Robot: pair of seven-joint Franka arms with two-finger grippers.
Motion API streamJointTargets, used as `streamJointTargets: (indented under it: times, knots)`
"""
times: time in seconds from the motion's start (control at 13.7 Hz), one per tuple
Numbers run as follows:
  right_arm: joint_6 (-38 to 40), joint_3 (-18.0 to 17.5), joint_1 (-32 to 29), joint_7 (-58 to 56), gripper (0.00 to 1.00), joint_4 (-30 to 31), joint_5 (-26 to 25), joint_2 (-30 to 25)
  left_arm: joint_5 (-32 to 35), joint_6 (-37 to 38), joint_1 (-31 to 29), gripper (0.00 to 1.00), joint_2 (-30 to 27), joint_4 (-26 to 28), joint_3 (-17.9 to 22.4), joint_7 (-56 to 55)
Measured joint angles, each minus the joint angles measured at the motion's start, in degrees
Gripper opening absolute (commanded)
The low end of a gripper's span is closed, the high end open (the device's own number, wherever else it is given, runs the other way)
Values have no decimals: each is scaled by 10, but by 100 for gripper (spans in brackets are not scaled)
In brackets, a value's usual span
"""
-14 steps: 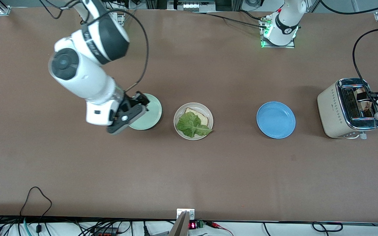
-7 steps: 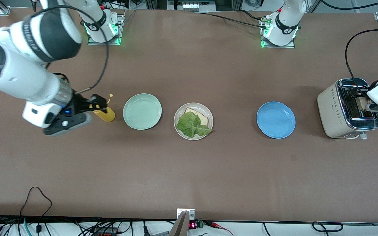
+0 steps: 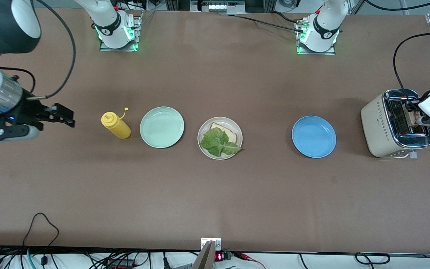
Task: Make sandwich in beige plate with both arms
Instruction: 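Grasp the second toast slice in the toaster with the left gripper, then lift the toast out and carry it toward the beige plate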
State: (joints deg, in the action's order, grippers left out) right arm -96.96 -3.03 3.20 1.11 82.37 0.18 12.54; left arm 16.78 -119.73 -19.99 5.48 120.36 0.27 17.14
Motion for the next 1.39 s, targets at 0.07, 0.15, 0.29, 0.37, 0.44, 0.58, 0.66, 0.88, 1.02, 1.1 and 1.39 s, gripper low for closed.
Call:
streamJointTargets:
  times: [0.07, 0.15, 0.29, 0.37, 0.44, 0.58, 0.66, 0.88, 1.02, 1.1, 1.39]
  knots:
    - [-1, 0, -3, 1, 100, 18, -7, -16, 0, -3, 0, 2, 0, -2, -1, 0]
    - [-5, 0, -5, 3, 100, 39, -15, -35, 0, -3, 0, 1, -1, -7, -2, 3]
    - [-24, 1, -11, 7, 100, 87, -22, -77, 0, 8, 0, 1, -4, -27, -6, 25]
    - [-30, 1, -14, 7, 100, 107, -22, -94, 0, 29, 0, 1, -7, -43, -8, 34]
    - [-34, 1, -16, 7, 100, 122, -22, -107, 0, 64, 0, 1, -11, -64, -10, 44]
    - [-37, 0, -16, 8, 100, 138, -22, -121, 0, 150, 1, 1, -17, -118, -18, 58]
    - [-38, 1, -16, 8, 100, 141, -22, -125, 0, 196, 1, 1, -20, -147, -33, 61]
    - [-40, 8, -15, 8, 100, 147, -22, -131, 0, 304, 5, 1, -22, -213, -107, 60]
    - [-42, 11, -15, 8, 100, 147, -22, -131, -3, 334, 9, 1, -19, -228, -167, 53]
    - [-43, 11, -15, 8, 100, 147, -22, -131, -15, 342, 12, 1, -15, -228, -193, 43]
    - [-43, 12, -15, 7, 100, 148, -22, -131, -121, 370, 23, 1, 12, -230, -265, -2]
